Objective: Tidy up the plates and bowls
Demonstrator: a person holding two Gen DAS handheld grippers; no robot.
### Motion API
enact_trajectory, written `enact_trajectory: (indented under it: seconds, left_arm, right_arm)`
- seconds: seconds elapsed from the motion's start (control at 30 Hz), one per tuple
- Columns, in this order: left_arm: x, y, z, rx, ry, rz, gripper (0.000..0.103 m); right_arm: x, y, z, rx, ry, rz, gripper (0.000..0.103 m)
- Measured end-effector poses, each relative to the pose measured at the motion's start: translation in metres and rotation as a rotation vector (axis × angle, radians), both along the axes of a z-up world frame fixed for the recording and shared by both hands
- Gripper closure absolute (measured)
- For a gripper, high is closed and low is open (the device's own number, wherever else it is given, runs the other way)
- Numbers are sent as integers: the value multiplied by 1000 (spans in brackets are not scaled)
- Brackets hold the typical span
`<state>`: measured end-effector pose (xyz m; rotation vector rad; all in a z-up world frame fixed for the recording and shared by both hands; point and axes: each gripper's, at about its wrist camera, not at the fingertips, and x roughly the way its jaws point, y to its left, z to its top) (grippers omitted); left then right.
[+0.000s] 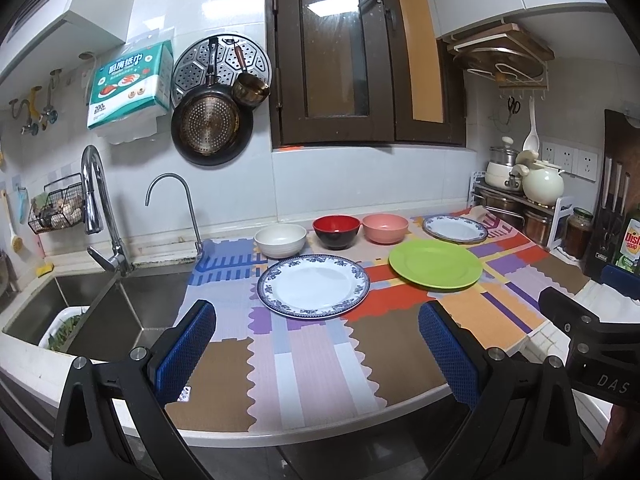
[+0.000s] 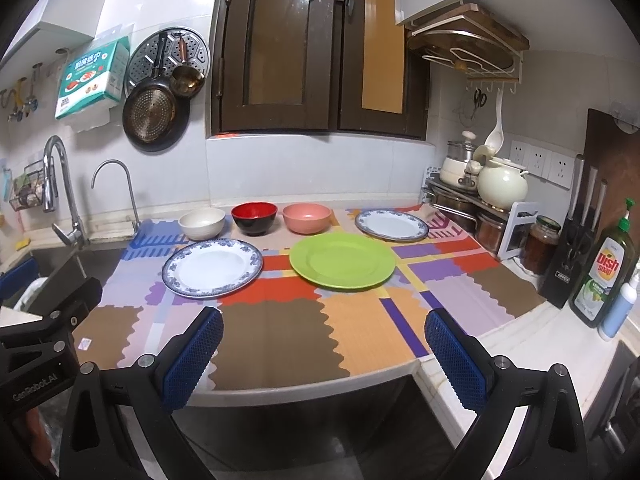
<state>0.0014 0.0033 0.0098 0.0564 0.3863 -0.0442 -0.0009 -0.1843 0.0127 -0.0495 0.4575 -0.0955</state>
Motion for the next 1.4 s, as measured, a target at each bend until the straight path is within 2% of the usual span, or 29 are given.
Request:
enact_trajectory:
  seconds: [1.4]
  left_arm:
    - [7, -1, -2, 4, -5, -8, 0]
  right_arm:
    - [5, -1, 3, 2, -1, 3, 1]
